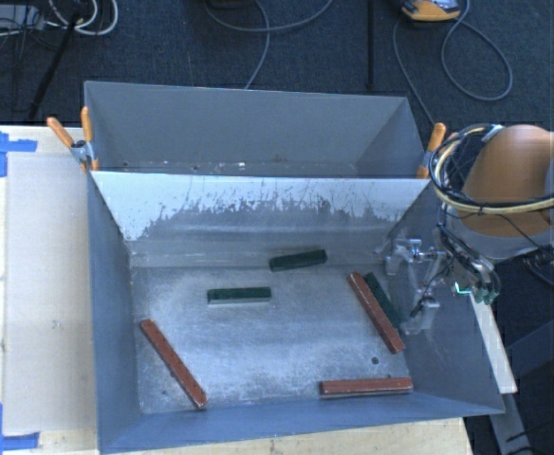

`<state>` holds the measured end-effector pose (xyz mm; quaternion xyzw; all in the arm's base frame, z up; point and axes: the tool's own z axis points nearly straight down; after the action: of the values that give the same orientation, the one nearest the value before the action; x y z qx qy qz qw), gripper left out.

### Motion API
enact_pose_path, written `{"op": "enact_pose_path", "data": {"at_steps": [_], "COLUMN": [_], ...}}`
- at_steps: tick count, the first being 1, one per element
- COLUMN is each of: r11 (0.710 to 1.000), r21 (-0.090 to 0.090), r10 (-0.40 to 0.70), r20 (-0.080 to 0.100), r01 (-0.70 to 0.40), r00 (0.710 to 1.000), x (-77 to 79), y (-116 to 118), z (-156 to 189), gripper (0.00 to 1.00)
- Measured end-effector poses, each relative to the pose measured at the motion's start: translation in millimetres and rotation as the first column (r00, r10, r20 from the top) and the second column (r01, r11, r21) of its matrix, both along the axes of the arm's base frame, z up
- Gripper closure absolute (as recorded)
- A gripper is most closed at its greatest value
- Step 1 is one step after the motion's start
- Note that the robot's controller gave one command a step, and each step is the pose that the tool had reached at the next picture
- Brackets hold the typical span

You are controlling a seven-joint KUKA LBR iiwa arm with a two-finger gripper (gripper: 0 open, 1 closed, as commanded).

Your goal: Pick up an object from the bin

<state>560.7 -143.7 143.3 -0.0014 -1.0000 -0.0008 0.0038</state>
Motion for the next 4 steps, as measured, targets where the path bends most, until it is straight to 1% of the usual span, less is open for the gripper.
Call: {"op": "enact_pose_path", "data": {"at_steps": [1,2,3,4], "r11": [0.962,0.986,0.91,0.785], "r21": [0.001,-0.006,0.002,-0.005], "r10": [0.272,0.167,0.414,0.619], "r20": [0.003,0.017,0.005,0.013], "r01": [-0.272,-0.167,-0.414,-0.619], "r00": [0.962,0.986,0.91,0.785], "x": [-41.0,-7.9,-35.9,-29.4], "y": [36,1,39,67], "z": [-75,13,-75,39], "gripper": [0.0,0.0,0.0,0.0]}}
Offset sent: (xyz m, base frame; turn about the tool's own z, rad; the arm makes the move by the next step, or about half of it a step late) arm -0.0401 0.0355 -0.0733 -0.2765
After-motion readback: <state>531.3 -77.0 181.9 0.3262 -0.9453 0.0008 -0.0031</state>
